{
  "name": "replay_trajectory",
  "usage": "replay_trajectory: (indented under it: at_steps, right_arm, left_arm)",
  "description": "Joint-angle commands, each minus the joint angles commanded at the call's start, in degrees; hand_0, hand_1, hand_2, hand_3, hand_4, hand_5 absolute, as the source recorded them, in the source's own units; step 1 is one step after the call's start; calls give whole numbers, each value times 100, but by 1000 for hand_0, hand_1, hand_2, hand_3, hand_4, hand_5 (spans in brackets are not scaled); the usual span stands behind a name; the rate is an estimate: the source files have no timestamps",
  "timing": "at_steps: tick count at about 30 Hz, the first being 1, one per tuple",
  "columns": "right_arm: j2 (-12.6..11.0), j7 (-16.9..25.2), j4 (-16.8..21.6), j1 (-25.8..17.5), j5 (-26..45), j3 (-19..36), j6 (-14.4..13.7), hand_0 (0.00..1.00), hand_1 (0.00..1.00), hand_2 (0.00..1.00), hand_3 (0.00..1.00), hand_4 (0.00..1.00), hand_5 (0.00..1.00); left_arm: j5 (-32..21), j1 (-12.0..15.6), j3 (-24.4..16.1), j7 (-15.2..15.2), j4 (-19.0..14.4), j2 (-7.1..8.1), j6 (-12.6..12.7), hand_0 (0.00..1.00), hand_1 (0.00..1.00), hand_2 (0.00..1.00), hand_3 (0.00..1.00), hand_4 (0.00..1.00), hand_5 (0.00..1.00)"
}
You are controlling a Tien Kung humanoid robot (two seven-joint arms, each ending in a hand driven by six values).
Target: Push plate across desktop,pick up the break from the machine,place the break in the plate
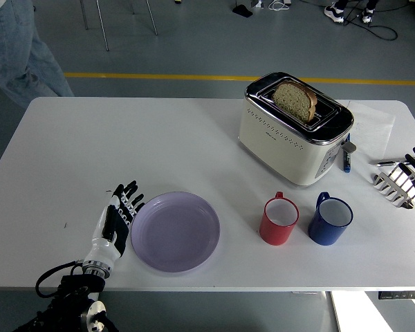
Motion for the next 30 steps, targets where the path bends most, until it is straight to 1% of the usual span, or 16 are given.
replay_trajectory:
  at_steps: [8,30]
  right_arm:
    - [-1,0,-2,-2,1,1,4,734,680,672,634,508,584]
    - [-2,3,-2,-9,1,-21,2,731,681,671,633,512,588]
  left_arm:
    - [-130,-81,64,92,72,-14,-196,840,882,961,888,618,998]
    - [-358,-422,412,231,297,-120,-453,830,870,952,885,606,998]
